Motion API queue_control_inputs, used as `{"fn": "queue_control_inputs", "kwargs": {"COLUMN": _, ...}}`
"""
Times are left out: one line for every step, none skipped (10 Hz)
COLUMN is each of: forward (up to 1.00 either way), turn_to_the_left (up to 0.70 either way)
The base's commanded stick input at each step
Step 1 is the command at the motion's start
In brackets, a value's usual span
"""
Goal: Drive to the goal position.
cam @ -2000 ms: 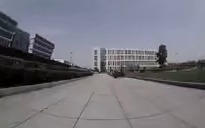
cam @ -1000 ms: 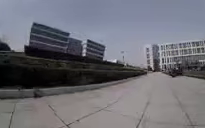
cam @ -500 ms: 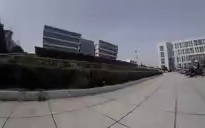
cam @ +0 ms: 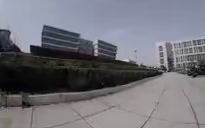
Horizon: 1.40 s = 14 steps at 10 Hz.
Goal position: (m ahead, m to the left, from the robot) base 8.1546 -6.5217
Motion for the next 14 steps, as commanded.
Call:
{"fn": "queue_control_inputs", "kwargs": {"forward": 0.85, "turn_to_the_left": -0.34}}
{"fn": "queue_control_inputs", "kwargs": {"forward": 0.85, "turn_to_the_left": -0.34}}
{"fn": "queue_control_inputs", "kwargs": {"forward": 0.85, "turn_to_the_left": -0.34}}
{"fn": "queue_control_inputs", "kwargs": {"forward": 0.85, "turn_to_the_left": -0.34}}
{"fn": "queue_control_inputs", "kwargs": {"forward": 0.85, "turn_to_the_left": -0.34}}
{"fn": "queue_control_inputs", "kwargs": {"forward": 0.85, "turn_to_the_left": -0.34}}
{"fn": "queue_control_inputs", "kwargs": {"forward": 0.85, "turn_to_the_left": -0.34}}
{"fn": "queue_control_inputs", "kwargs": {"forward": 0.85, "turn_to_the_left": -0.34}}
{"fn": "queue_control_inputs", "kwargs": {"forward": 0.85, "turn_to_the_left": -0.34}}
{"fn": "queue_control_inputs", "kwargs": {"forward": 0.85, "turn_to_the_left": -0.34}}
{"fn": "queue_control_inputs", "kwargs": {"forward": 0.84, "turn_to_the_left": -0.35}}
{"fn": "queue_control_inputs", "kwargs": {"forward": 0.69, "turn_to_the_left": -0.45}}
{"fn": "queue_control_inputs", "kwargs": {"forward": 0.55, "turn_to_the_left": -0.55}}
{"fn": "queue_control_inputs", "kwargs": {"forward": 0.54, "turn_to_the_left": -0.54}}
